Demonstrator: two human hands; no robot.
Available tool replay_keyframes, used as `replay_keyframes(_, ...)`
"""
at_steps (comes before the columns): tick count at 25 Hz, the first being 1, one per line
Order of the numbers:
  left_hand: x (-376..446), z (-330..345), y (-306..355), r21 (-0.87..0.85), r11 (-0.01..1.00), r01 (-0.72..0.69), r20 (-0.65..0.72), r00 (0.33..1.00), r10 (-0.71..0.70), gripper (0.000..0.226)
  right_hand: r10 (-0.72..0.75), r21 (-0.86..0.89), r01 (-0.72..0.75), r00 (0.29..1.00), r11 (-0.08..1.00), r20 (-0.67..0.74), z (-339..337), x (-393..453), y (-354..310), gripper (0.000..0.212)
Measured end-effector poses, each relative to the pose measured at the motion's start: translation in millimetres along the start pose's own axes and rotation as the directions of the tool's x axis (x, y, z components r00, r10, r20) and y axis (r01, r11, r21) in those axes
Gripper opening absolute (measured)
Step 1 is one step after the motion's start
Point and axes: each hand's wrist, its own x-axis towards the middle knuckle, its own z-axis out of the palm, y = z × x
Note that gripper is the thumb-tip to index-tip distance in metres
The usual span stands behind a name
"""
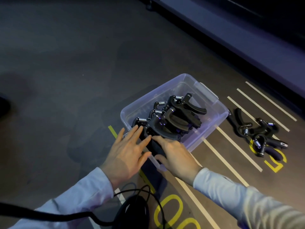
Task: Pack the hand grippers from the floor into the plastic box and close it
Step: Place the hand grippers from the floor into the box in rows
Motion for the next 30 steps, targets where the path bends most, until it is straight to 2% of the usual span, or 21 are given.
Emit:
replay_keyframes(4, 4, -1, -4, 0.041, 0.999, -0.017, 0.040, 0.999, 0.016, 0.051, -0.015, -0.097, 0.023, 0.996, 0.995, 0.087, -1, 0, 4, 0.064)
replay_keyframes(10, 22, -3, -1, 0.016, 0.999, -0.043, 0.010, 0.999, 0.043, 0.056, -0.025, -0.164, 0.057, 0.982, 0.985, 0.187, -6, 1, 8, 0.062)
replay_keyframes(12, 27, -5, -2, 0.032, 0.999, -0.042, 0.020, 0.999, 0.042, 0.055, -0.053, -0.232, 0.102, 0.977, 0.967, 0.207, -6, -5, 4, 0.057)
replay_keyframes(14, 33, -6, -3, -0.032, 0.999, -0.037, 0.007, 0.999, 0.037, 0.058, -0.076, -0.274, 0.133, 0.975, 0.953, 0.210, -9, -9, 3, 0.046)
replay_keyframes(17, 41, -2, 1, -0.022, 0.999, -0.045, 0.002, 0.999, 0.045, 0.069, -0.077, -0.307, 0.130, 0.981, 0.943, 0.179, -15, -7, 5, 0.029)
replay_keyframes(19, 48, -1, 3, 0.006, 0.999, -0.032, 0.029, 0.999, 0.032, 0.078, -0.112, -0.360, 0.115, 0.993, 0.926, 0.030, -18, -7, 5, 0.026)
replay_keyframes(20, 52, -3, 3, 0.005, 1.000, -0.008, 0.038, 0.999, 0.008, 0.079, -0.136, -0.404, 0.098, 0.989, 0.909, -0.066, -17, -5, 7, 0.029)
replay_keyframes(22, 59, -8, 1, 0.002, 1.000, 0.026, 0.088, 0.996, -0.026, 0.079, -0.143, -0.455, 0.051, 0.975, 0.889, -0.170, -14, -2, 11, 0.047)
replay_keyframes(24, 64, -11, 2, 0.050, 0.999, 0.012, 0.127, 0.992, -0.019, 0.080, -0.051, -0.399, -0.003, 0.991, 0.917, -0.126, -13, 2, 14, 0.066)
replay_keyframes(26, 66, -14, 2, 0.068, 0.998, 0.004, 0.175, 0.984, -0.016, 0.081, 0.060, -0.270, -0.056, 0.998, 0.961, 0.007, -13, 2, 17, 0.074)
replay_keyframes(30, 77, -16, -14, 0.041, 0.999, 0.028, 0.293, 0.955, -0.039, 0.080, 0.021, -0.266, 0.000, 0.997, 0.964, 0.076, -8, 5, 7, 0.090)
